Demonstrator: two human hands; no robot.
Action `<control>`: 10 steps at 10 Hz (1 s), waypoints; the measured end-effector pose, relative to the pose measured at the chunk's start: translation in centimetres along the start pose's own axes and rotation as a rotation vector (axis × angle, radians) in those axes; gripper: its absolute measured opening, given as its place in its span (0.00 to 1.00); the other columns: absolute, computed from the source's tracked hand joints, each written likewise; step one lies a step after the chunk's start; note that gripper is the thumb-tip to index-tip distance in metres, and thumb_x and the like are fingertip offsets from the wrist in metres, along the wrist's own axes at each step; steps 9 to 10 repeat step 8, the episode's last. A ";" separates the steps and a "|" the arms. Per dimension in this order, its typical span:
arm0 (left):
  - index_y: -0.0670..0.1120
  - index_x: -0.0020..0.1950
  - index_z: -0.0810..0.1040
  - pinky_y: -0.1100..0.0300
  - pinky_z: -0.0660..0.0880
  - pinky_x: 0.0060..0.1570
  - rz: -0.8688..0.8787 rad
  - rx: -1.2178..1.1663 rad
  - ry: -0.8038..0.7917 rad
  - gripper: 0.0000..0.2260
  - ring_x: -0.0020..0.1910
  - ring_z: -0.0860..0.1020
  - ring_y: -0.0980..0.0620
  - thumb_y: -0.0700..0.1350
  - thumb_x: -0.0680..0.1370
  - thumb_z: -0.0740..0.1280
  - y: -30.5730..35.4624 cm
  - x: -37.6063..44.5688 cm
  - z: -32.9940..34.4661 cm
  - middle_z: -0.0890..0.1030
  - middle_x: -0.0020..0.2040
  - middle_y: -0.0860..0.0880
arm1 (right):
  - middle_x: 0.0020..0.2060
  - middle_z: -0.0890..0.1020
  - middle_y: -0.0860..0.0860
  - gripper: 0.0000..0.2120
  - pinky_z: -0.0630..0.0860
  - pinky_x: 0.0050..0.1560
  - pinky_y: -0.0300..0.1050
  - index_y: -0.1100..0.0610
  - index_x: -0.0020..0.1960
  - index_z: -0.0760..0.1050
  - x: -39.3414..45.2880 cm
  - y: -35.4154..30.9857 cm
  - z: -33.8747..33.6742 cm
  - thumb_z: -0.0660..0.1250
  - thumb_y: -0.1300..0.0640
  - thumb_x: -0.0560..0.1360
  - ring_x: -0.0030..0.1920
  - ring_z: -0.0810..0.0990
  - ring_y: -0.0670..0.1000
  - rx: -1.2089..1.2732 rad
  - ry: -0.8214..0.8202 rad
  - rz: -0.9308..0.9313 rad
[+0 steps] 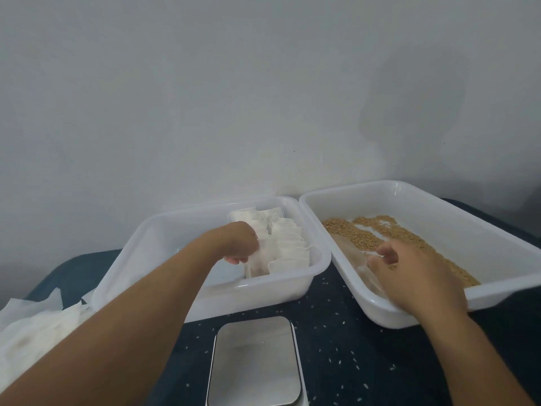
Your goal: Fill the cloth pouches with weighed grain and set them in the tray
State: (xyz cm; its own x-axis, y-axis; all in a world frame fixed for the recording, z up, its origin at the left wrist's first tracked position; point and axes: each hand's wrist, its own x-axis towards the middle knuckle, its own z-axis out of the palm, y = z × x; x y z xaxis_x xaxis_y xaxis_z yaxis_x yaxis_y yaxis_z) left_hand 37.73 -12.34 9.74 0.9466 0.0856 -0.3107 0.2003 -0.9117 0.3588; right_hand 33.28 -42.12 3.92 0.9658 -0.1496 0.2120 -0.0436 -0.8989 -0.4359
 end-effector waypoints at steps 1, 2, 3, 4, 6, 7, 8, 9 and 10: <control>0.45 0.59 0.79 0.62 0.79 0.43 -0.009 -0.030 -0.086 0.08 0.45 0.80 0.53 0.41 0.84 0.61 -0.6 0.1 -0.7 0.80 0.50 0.49 | 0.50 0.79 0.39 0.14 0.73 0.45 0.48 0.41 0.63 0.75 0.1 0.1 0.1 0.62 0.39 0.80 0.48 0.78 0.47 0.002 0.017 -0.008; 0.50 0.51 0.77 0.63 0.79 0.41 0.000 -0.084 -0.140 0.04 0.44 0.80 0.55 0.43 0.84 0.63 -0.9 0.1 -1.1 0.79 0.49 0.51 | 0.48 0.77 0.39 0.14 0.73 0.44 0.48 0.41 0.62 0.75 0.2 0.2 0.4 0.62 0.38 0.80 0.47 0.78 0.47 -0.009 0.026 -0.008; 0.46 0.58 0.77 0.61 0.81 0.43 0.011 -0.057 -0.105 0.05 0.43 0.80 0.55 0.43 0.85 0.62 -1.0 1.0 -0.4 0.79 0.49 0.51 | 0.47 0.76 0.38 0.14 0.74 0.43 0.48 0.40 0.62 0.75 0.3 0.2 0.4 0.62 0.38 0.80 0.47 0.78 0.46 -0.011 0.019 -0.004; 0.44 0.60 0.78 0.62 0.81 0.42 0.040 -0.083 0.023 0.08 0.44 0.80 0.53 0.41 0.85 0.60 -1.1 2.1 0.6 0.79 0.48 0.49 | 0.47 0.76 0.37 0.14 0.73 0.43 0.48 0.41 0.62 0.75 0.2 0.3 0.5 0.62 0.37 0.80 0.47 0.78 0.46 -0.010 0.022 -0.013; 0.46 0.52 0.81 0.55 0.82 0.47 0.031 -0.156 0.202 0.08 0.52 0.82 0.44 0.43 0.82 0.62 -2.5 3.6 1.6 0.80 0.47 0.50 | 0.50 0.79 0.38 0.13 0.72 0.42 0.46 0.40 0.62 0.75 -0.1 0.2 0.3 0.62 0.38 0.81 0.46 0.78 0.45 -0.004 0.045 -0.032; 0.51 0.45 0.79 0.54 0.79 0.55 0.045 -0.134 0.273 0.05 0.53 0.81 0.46 0.46 0.81 0.66 -3.2 3.5 1.5 0.80 0.50 0.51 | 0.49 0.78 0.38 0.12 0.73 0.42 0.47 0.40 0.60 0.76 -0.1 0.2 0.2 0.62 0.38 0.81 0.46 0.78 0.46 0.009 0.043 -0.038; 0.51 0.50 0.79 0.57 0.74 0.53 0.084 -0.199 0.405 0.03 0.50 0.78 0.50 0.48 0.81 0.66 -3.8 3.3 0.9 0.81 0.54 0.51 | 0.51 0.81 0.41 0.11 0.74 0.46 0.47 0.43 0.61 0.76 -0.2 0.1 0.1 0.63 0.42 0.81 0.47 0.79 0.47 0.093 0.125 -0.045; 0.51 0.50 0.79 0.57 0.74 0.53 0.084 -0.199 0.405 0.03 0.50 0.78 0.50 0.48 0.81 0.66 -3.8 3.3 0.9 0.81 0.54 0.51 | 0.51 0.81 0.41 0.11 0.74 0.46 0.47 0.43 0.61 0.76 -0.2 0.1 0.1 0.63 0.42 0.81 0.47 0.79 0.47 0.093 0.125 -0.045; 0.51 0.50 0.79 0.57 0.74 0.53 0.084 -0.199 0.405 0.03 0.50 0.78 0.50 0.48 0.81 0.66 -3.8 3.3 0.9 0.81 0.54 0.51 | 0.51 0.81 0.41 0.11 0.74 0.46 0.47 0.43 0.61 0.76 -0.2 0.1 0.1 0.63 0.42 0.81 0.47 0.79 0.47 0.093 0.125 -0.045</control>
